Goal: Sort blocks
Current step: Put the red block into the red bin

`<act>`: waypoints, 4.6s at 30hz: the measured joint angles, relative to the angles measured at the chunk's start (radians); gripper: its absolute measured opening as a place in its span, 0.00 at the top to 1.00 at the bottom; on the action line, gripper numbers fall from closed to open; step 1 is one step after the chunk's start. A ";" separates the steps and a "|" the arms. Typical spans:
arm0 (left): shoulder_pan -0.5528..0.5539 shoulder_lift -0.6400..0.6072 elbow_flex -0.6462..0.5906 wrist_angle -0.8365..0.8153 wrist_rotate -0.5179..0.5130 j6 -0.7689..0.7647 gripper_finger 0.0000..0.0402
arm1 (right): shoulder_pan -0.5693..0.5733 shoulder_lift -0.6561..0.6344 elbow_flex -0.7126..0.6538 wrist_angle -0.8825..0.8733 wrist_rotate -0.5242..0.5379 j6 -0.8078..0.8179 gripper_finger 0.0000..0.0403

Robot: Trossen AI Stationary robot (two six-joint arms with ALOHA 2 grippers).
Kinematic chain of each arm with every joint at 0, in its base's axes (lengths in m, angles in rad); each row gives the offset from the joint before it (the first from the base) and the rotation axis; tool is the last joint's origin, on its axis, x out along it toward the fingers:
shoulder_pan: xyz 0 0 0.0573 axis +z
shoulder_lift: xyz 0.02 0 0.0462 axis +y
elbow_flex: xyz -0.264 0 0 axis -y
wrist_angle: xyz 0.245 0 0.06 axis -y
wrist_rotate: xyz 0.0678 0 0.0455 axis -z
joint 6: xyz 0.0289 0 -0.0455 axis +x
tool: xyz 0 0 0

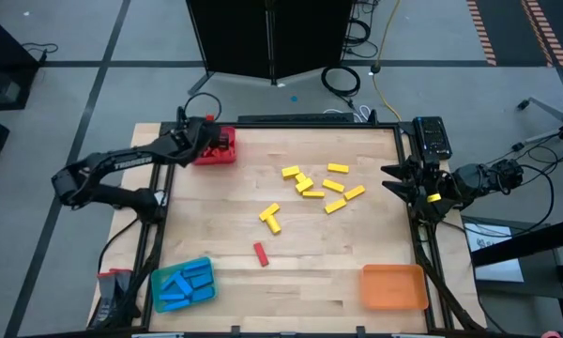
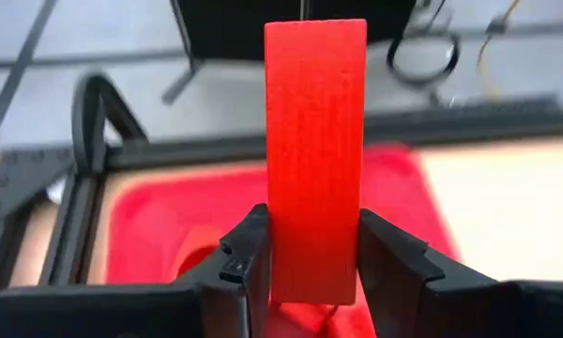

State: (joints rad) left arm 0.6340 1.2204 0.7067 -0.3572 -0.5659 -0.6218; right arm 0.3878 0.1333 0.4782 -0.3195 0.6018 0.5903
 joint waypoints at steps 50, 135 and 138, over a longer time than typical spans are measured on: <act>0.049 -0.083 0.264 -0.020 0.488 0.471 0.35 | 0.000 0.000 0.000 -0.001 -0.003 -0.004 0.16; -0.871 0.622 0.344 -0.091 0.751 1.491 0.74 | 0.000 0.000 0.000 -0.076 -0.031 0.076 0.16; -0.871 0.622 0.345 -0.103 0.750 1.474 0.74 | 0.000 0.000 0.000 -0.076 -0.031 0.076 0.16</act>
State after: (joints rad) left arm -0.2371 1.8423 1.0518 -0.4599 0.1839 0.8520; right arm 0.3880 0.1329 0.4782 -0.3950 0.5709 0.6659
